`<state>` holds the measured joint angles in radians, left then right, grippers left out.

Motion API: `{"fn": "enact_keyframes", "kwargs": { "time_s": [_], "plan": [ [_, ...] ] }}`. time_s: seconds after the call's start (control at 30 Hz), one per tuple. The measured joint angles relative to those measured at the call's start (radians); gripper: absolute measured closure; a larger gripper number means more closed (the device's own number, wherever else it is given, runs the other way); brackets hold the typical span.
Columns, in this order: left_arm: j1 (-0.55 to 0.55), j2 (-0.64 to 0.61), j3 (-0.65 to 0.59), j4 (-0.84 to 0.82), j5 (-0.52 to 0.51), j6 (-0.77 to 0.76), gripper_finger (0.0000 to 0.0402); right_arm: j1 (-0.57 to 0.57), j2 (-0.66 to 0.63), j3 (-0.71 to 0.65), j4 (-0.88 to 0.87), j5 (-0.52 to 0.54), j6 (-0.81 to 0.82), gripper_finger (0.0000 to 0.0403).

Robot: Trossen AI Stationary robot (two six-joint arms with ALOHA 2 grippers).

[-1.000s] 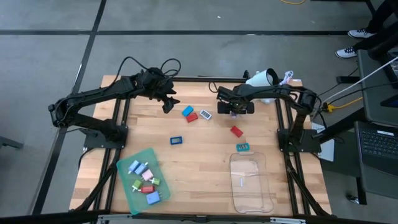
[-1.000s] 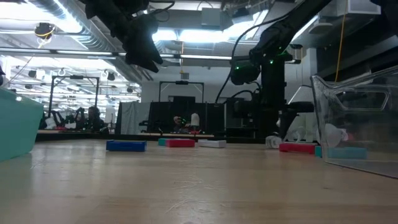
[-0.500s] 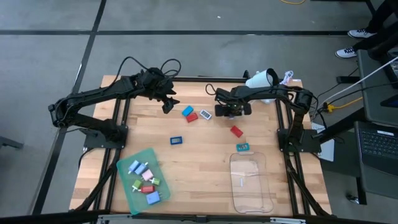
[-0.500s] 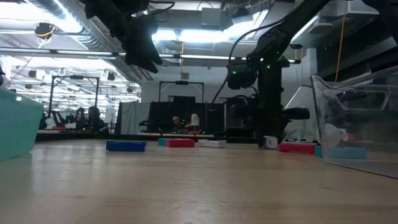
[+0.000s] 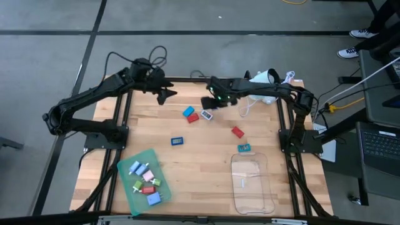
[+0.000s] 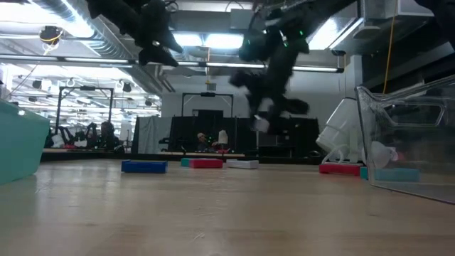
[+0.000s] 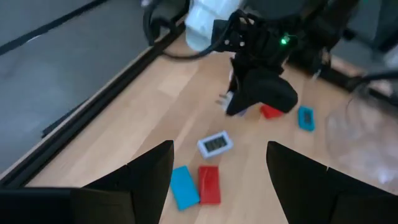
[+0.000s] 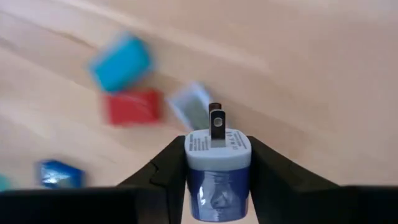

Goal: Pick & Place Office items
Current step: Put the purple charger adapter into the blue bin

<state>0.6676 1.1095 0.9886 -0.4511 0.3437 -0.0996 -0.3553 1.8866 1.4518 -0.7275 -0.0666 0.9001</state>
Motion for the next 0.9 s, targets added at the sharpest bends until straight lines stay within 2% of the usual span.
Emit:
{"fn": "enact_keyframes", "kwargs": {
  "time_s": [0.13, 0.37, 0.57, 0.67, 0.73, 0.9],
  "plan": [
    [0.038, -0.033, 0.000, 0.050, 0.051, -0.019, 0.0151, -0.001, 0.000, 0.126, 0.091, 0.002, -0.059, 0.0271],
    [0.058, -0.090, 0.000, 0.101, 0.019, 0.097, 0.0151, -0.014, -0.002, 0.306, 0.211, -0.073, -0.123, 0.0271],
    [0.028, -0.122, 0.000, 0.155, -0.105, 0.341, 0.0151, -0.013, -0.002, 0.317, 0.460, -0.260, -0.079, 0.0271],
    [0.000, -0.137, 0.000, 0.157, -0.205, 0.503, 0.0151, -0.014, -0.002, 0.318, 0.558, -0.314, -0.033, 0.0271],
    [-0.024, -0.138, 0.000, 0.156, -0.236, 0.584, 0.0150, -0.017, -0.002, 0.318, 0.613, -0.336, 0.001, 0.0271],
    [-0.076, -0.138, 0.000, 0.203, -0.239, 0.621, 0.0150, -0.031, -0.002, 0.318, 0.689, -0.379, 0.053, 0.0271]
  ]
}}
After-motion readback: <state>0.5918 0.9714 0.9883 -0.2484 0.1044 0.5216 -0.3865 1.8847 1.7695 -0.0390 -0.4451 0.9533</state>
